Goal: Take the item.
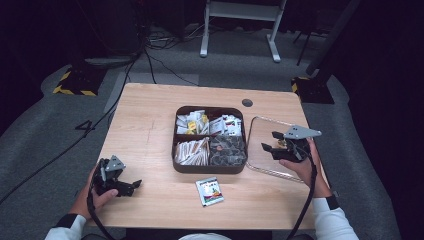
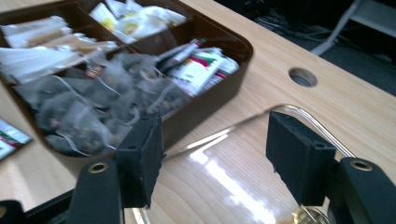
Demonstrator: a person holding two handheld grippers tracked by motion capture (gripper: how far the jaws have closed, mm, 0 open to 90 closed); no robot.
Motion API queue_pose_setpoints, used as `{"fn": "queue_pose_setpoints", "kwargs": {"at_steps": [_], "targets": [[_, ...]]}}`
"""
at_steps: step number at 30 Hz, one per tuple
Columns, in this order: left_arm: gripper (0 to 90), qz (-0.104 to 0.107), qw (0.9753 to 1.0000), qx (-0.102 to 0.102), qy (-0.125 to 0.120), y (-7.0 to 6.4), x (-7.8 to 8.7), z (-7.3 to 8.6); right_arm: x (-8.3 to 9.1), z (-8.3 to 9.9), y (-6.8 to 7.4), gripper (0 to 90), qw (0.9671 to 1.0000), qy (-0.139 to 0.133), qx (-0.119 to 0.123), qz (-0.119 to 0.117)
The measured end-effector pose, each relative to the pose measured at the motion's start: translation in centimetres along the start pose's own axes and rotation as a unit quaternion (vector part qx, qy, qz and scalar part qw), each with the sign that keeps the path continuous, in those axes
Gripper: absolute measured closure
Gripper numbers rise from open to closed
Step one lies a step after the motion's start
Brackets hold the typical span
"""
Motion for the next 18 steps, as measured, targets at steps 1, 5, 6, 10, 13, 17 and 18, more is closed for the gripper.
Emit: {"fn": "queue_pose_setpoints", "kwargs": {"at_steps": [1, 5, 6, 10, 13, 17, 18], "targets": [[0.3, 0.0, 1.0, 0.0, 0.0, 0.0, 0.0, 0.0, 0.0, 0.2, -0.3, 37.1, 1.0, 0.001, -0.006, 0.001], [0.2, 0.0, 1.0, 0.0, 0.0, 0.0, 0.0, 0.0, -0.3, 1.0, -1.3, 36.9, 0.9997, 0.013, -0.017, 0.014], [0.2, 0.0, 1.0, 0.0, 0.0, 0.0, 0.0, 0.0, -0.4, 1.2, -1.6, 36.8, 0.9996, 0.016, -0.019, 0.016], [0.2, 0.0, 1.0, 0.0, 0.0, 0.0, 0.0, 0.0, -0.6, 2.0, -2.5, 36.6, 0.9989, 0.026, -0.027, 0.027], [0.2, 0.0, 1.0, 0.0, 0.0, 0.0, 0.0, 0.0, -0.9, 2.8, -3.2, 36.1, 0.9981, 0.038, -0.037, 0.033], [0.2, 0.0, 1.0, 0.0, 0.0, 0.0, 0.0, 0.0, -1.2, 3.9, -4.4, 36.3, 0.9964, 0.047, -0.058, 0.039], [0.2, 0.0, 1.0, 0.0, 0.0, 0.0, 0.0, 0.0, -1.2, 4.2, -4.6, 36.6, 0.9959, 0.05, -0.065, 0.039]]}}
Point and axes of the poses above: each handheld gripper's, and its own axes: x roughly backward along the jaws, z roughly out of its underside, y roughly to its left, the point moved 5 cm from there along -x, roughly forward along the jaws, and after that the axes turned 2 degrees about x, right-handed, at the moved point
